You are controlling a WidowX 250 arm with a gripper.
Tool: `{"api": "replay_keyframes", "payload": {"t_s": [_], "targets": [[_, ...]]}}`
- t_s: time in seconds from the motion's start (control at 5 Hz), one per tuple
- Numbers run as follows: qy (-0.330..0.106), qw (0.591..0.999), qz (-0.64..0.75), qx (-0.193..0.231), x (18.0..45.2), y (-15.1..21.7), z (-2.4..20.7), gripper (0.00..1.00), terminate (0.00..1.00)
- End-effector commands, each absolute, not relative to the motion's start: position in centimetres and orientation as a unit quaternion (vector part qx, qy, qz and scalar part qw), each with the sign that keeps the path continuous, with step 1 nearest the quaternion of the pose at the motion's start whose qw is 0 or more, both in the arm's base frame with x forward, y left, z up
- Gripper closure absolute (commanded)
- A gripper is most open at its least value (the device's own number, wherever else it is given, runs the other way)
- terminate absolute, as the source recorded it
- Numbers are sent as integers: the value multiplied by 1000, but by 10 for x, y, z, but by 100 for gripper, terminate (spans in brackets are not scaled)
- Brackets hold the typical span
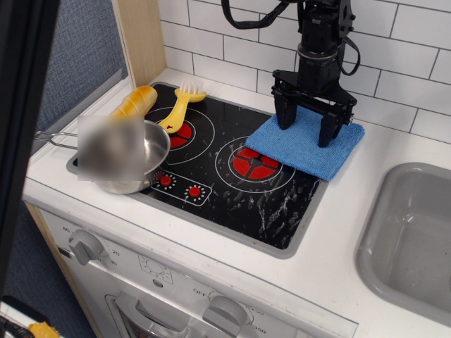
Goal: Move the towel to the lower right of cooktop
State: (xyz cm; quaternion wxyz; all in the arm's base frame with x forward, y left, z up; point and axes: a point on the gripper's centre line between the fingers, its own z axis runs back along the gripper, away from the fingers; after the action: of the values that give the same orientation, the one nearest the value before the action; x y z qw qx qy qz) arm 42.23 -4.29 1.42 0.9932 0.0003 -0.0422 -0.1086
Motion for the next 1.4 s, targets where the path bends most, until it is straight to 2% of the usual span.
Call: {"api": "replay_keyframes", "payload": {"t_s": [0.0, 0.4, 0.8, 1.0, 1.2], "targets": [[-29, 992, -126, 15, 408, -43, 7, 0, 0], [-16, 992, -121, 26, 360, -40, 15, 0, 0], [1, 990, -133, 44, 295, -28, 17, 0, 0], [9, 988, -147, 47, 273, -27, 14, 0, 0], [7, 985, -165, 44, 261, -31, 15, 0, 0]]}}
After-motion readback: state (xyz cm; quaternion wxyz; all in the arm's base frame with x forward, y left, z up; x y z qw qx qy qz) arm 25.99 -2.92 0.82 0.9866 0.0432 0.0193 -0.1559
